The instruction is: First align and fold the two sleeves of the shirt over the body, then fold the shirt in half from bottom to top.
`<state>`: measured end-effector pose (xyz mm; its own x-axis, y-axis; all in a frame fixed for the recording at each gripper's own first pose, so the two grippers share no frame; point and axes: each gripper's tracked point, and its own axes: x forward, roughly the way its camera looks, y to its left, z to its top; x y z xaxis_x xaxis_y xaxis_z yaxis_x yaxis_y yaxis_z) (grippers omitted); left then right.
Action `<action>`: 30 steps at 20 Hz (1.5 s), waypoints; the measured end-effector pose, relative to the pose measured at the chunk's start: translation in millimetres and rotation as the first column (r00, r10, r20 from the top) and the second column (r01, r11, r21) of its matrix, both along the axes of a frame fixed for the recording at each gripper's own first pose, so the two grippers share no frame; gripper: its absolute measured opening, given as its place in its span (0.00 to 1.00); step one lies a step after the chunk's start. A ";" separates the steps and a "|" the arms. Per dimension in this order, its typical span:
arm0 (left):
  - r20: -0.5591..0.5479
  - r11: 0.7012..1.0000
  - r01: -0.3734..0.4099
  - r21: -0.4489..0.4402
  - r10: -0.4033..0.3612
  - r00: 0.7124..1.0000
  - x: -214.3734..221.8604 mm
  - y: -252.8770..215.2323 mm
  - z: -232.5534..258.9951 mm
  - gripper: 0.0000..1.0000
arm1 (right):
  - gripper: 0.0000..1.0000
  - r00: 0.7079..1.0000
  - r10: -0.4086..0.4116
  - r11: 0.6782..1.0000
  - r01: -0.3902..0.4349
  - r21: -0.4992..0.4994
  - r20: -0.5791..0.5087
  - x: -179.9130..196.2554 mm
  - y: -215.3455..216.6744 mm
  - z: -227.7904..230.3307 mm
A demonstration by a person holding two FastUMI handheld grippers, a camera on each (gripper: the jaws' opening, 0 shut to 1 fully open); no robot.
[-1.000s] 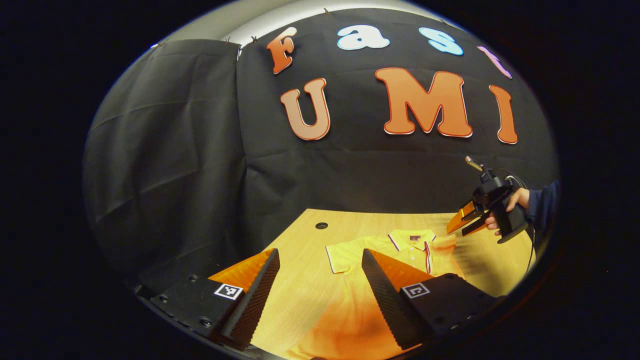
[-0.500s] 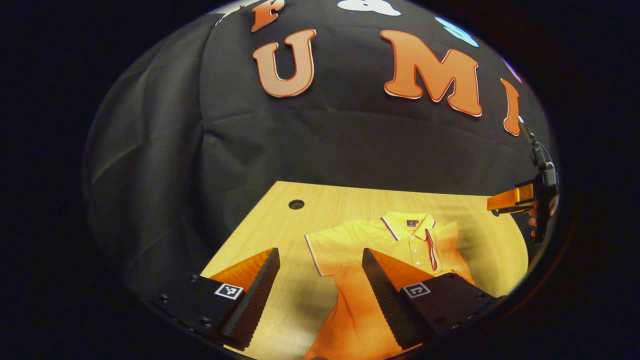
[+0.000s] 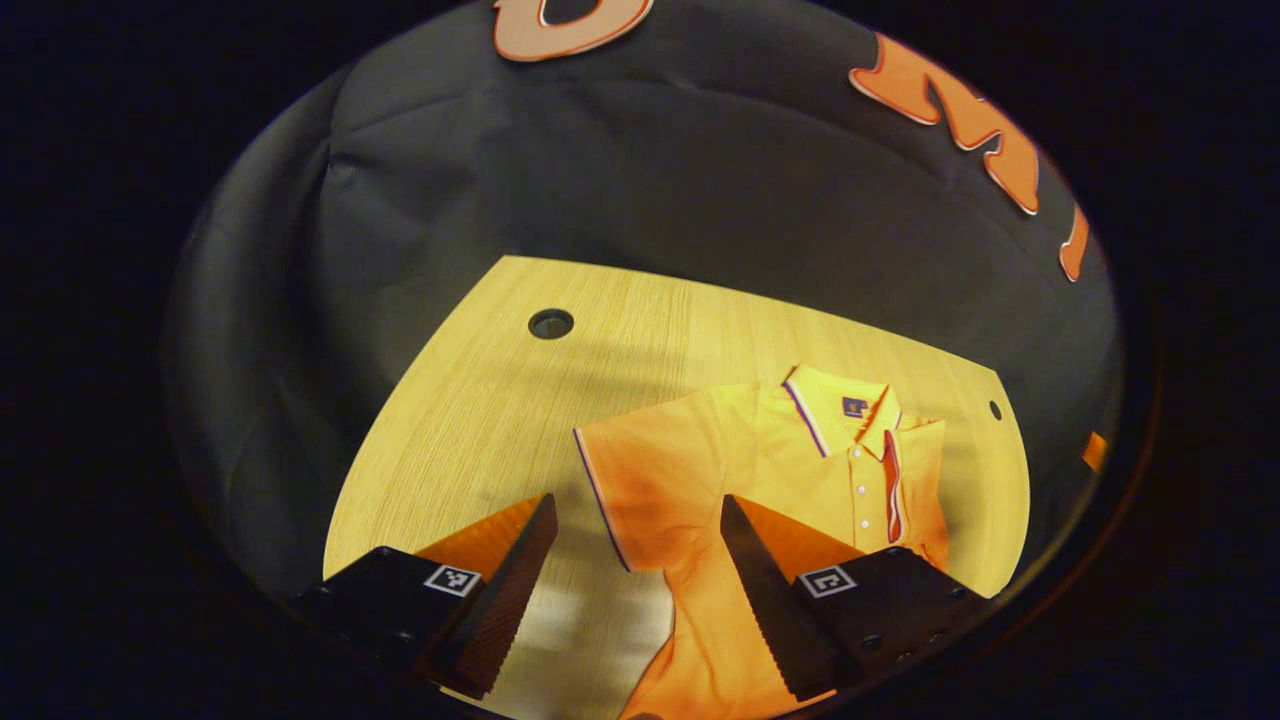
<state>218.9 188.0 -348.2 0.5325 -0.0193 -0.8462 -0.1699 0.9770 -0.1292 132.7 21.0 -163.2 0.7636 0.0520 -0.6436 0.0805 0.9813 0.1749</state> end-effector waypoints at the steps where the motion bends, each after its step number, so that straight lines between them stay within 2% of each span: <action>1: -0.035 1.000 -0.003 -0.009 0.002 0.999 4.4 1.5 -10.0 0.99 | 0.99 1.000 -0.003 1.000 0.003 -0.015 0.009 -7.2 -0.3 3.1; 4: -0.152 1.000 0.000 -0.022 -0.004 0.988 17.0 3.9 -41.7 0.99 | 0.99 0.999 -0.024 0.999 0.025 -0.025 0.028 -28.7 0.4 15.1; 8: -0.292 0.999 -0.008 -0.033 -0.002 0.956 15.8 1.9 -79.4 0.98 | 0.99 0.997 -0.069 0.997 0.069 -0.025 0.033 -55.9 -8.0 19.4; 11: -0.352 1.000 -0.002 -0.001 0.001 0.936 22.1 7.0 -98.4 0.96 | 0.99 0.994 -0.105 0.993 0.106 -0.045 0.020 -75.4 -19.6 16.6; 13: -0.371 1.000 0.010 0.016 -0.004 0.928 28.8 7.5 -102.9 0.98 | 0.99 0.993 -0.121 0.991 0.122 -0.053 0.014 -85.0 -26.2 15.4; 17: -0.375 0.998 0.037 0.041 -0.019 0.927 49.3 6.8 -105.0 0.93 | 0.99 0.988 -0.153 0.987 0.153 -0.042 0.004 -94.5 -33.8 11.7; 19: -0.390 0.998 0.042 0.038 -0.024 0.921 50.9 3.7 -105.5 0.82 | 0.99 0.986 -0.164 0.986 0.164 -0.038 0.003 -96.6 -36.0 11.5; 21: -0.383 0.997 0.070 0.029 -0.054 0.922 51.5 2.9 -109.3 0.75 | 0.99 0.986 -0.168 0.985 0.168 -0.032 0.004 -96.1 -34.8 10.3; 24: -0.361 0.996 0.085 -0.027 -0.089 0.928 54.8 -11.3 -100.9 0.11 | 0.99 0.986 -0.164 0.986 0.164 -0.030 -0.008 -98.0 -35.4 5.4; 25: -0.330 0.994 0.097 -0.047 -0.108 0.938 59.5 -17.2 -91.9 0.12 | 0.99 0.986 -0.165 0.986 0.164 -0.031 -0.011 -98.8 -36.2 4.8; 27: -0.260 0.989 0.143 -0.026 -0.145 0.955 71.8 -26.1 -72.7 0.11 | 0.99 0.986 -0.164 0.986 0.164 -0.027 -0.011 -96.3 -36.3 3.5; 30: -0.178 0.970 0.243 -0.017 -0.242 0.954 84.9 -57.3 -36.7 0.11 | 0.99 0.986 -0.165 0.986 0.165 -0.014 -0.012 -93.4 -40.2 -0.7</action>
